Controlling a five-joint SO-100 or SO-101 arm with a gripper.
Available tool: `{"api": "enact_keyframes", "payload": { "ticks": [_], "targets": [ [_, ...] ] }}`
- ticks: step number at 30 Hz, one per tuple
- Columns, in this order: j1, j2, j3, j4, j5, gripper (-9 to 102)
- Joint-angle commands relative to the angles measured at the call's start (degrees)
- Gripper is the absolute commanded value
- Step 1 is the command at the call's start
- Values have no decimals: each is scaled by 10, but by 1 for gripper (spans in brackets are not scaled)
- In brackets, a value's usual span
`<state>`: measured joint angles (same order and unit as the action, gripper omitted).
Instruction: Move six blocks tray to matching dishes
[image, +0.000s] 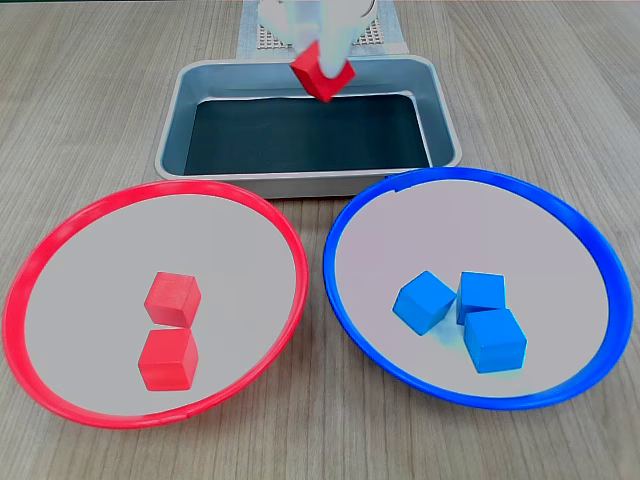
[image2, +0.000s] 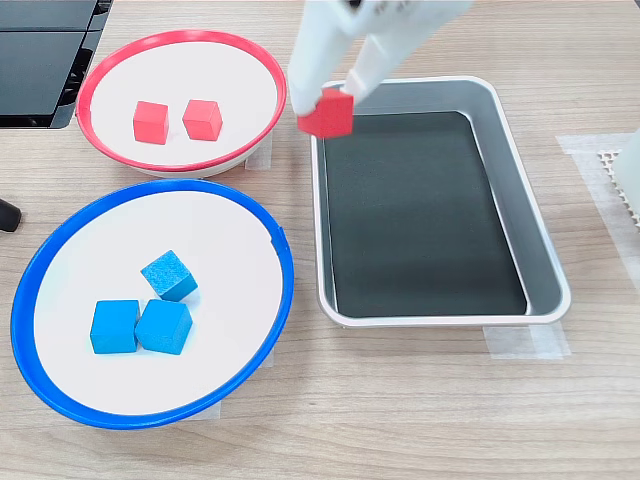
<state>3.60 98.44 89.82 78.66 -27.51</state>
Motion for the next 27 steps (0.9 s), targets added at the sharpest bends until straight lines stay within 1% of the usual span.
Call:
{"api": "enact_keyframes", "payload": {
  "ticks": [1, 4, 7, 9, 10, 12, 17, 22, 23, 26, 27],
  "targets": [
    [76, -38, -91, -124, 96, 0],
    [121, -87, -109, -226, 139, 0],
    [149, -145, -134, -283, 151, 0],
    [149, -194, -147, -322, 134, 0],
    [143, -209, -150, -325, 119, 0],
    [127, -239, -153, -331, 108, 5],
    [108, -244, -131, -337, 122, 17],
    [109, -222, -115, -306, 117, 20],
    [110, -216, -108, -304, 112, 19],
    [105, -181, -82, -277, 66, 0],
    [105, -165, -71, -256, 63, 0]
  ]
}}
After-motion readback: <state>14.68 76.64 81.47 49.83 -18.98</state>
